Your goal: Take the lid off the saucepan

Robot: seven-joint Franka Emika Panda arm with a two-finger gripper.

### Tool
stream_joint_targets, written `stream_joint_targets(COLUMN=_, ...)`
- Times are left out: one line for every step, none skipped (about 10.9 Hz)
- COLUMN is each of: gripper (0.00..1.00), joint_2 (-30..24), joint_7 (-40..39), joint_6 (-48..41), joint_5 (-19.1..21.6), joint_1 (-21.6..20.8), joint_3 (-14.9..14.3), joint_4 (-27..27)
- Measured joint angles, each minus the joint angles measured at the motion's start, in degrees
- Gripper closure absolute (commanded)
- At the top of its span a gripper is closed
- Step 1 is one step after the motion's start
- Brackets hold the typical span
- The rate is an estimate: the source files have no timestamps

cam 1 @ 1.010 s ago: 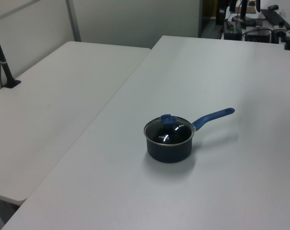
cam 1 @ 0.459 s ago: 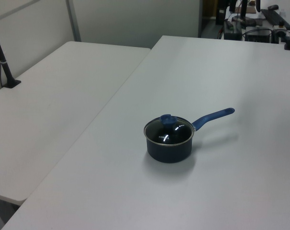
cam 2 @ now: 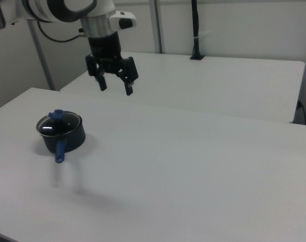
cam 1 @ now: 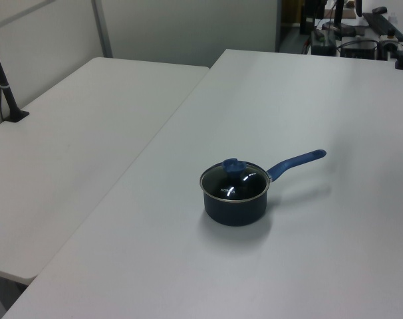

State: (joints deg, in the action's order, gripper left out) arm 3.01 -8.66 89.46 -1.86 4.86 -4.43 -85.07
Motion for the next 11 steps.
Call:
stream_joint_targets(gripper=0.0, joint_2=0.06, joint_7=-2.28, joint_6=-0.49, joint_5=0.02, joint_1=-1.64, joint_3=0.16, joint_4=-0.01)
stream_joint_targets(gripper=0.0, joint_2=0.15, joint_7=-2.49, joint_6=-0.55, joint_5=0.03, joint_1=-4.32, joint_3=0.44, joint_4=-0.03)
stream_joint_targets(gripper=0.0, joint_2=0.58, joint_7=-0.48, joint_6=-0.56, joint_5=0.02, joint_1=-8.23, joint_3=0.79, joint_4=-0.09)
stream_joint_targets(gripper=0.0, joint_2=1.54, joint_7=5.39, joint_6=-0.56, joint_5=-0.04, joint_1=-12.47, joint_3=1.0, joint_4=-0.08)
stream_joint_targets(gripper=0.0, joint_2=2.93, joint_7=12.68, joint_6=-0.02, joint_5=-0.05, joint_1=-16.46, joint_3=1.24, joint_4=-0.03)
stream_joint_targets(gripper=0.0, joint_2=4.57, joint_7=19.35, joint_6=1.4, joint_5=-0.04, joint_1=-19.82, joint_3=1.39, joint_4=0.0)
stream_joint_targets(gripper=0.0, joint_2=6.51, joint_7=25.04, joint_6=3.01, joint_5=-0.03, joint_1=-22.97, joint_3=1.45, joint_4=0.07)
stream_joint_targets(gripper=0.0, joint_2=8.61, joint_7=29.9, joint_6=4.9, joint_5=0.41, joint_1=-25.76, joint_3=1.48, joint_4=0.26)
stream_joint_targets(gripper=0.0, joint_2=10.8, joint_7=33.95, joint_6=7.07, joint_5=1.14, joint_1=-28.1, joint_3=1.48, joint_4=0.72)
stream_joint_targets(gripper=0.0, joint_2=13.1, joint_7=37.85, joint_6=9.44, joint_5=1.41, joint_1=-29.92, joint_3=1.48, joint_4=1.59)
stream_joint_targets(gripper=0.0, joint_2=15.6, joint_7=41.19, joint_6=12.51, joint_5=1.47, joint_1=-31.23, joint_3=1.48, joint_4=2.71)
